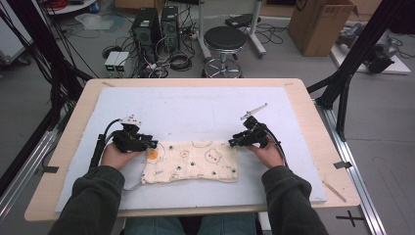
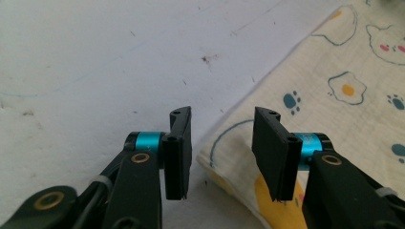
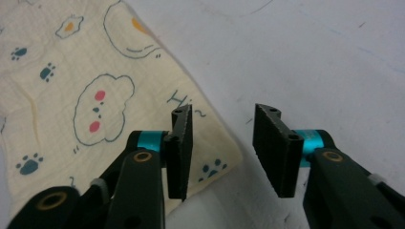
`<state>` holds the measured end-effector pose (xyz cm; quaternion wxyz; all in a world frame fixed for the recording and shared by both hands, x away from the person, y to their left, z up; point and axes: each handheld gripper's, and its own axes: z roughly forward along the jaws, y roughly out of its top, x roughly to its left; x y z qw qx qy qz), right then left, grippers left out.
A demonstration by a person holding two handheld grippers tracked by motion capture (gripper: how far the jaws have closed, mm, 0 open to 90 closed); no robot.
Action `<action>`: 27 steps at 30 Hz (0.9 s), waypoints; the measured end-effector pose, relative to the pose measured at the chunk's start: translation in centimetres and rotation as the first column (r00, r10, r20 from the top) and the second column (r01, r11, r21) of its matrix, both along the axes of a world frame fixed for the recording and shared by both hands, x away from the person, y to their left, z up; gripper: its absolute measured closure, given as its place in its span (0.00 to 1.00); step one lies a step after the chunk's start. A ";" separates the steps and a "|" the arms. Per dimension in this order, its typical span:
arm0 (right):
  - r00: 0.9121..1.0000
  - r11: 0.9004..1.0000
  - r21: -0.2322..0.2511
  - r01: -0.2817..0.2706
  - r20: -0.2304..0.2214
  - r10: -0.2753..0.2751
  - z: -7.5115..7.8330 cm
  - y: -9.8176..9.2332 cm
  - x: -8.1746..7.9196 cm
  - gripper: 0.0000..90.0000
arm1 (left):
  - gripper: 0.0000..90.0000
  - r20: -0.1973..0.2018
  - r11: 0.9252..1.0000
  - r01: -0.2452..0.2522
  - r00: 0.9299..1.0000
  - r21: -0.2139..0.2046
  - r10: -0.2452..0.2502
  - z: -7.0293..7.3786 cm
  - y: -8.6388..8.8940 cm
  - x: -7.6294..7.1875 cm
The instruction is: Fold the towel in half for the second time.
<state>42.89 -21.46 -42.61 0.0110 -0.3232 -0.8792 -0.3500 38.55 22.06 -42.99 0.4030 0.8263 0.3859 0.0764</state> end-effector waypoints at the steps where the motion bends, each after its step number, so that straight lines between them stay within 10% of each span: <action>1: 1.000 1.000 -0.011 -0.003 -0.003 0.003 -0.1 0.0 0.0 0.67 | 0.69 -0.003 1.000 -0.003 1.000 0.007 0.003 0.0 0.0 0.0; 27: 0.999 0.999 -0.034 -0.033 -0.007 0.033 -0.4 0.0 -0.6 0.93 | 0.93 -0.004 0.998 0.027 1.000 0.051 -0.027 -0.5 -0.5 -0.3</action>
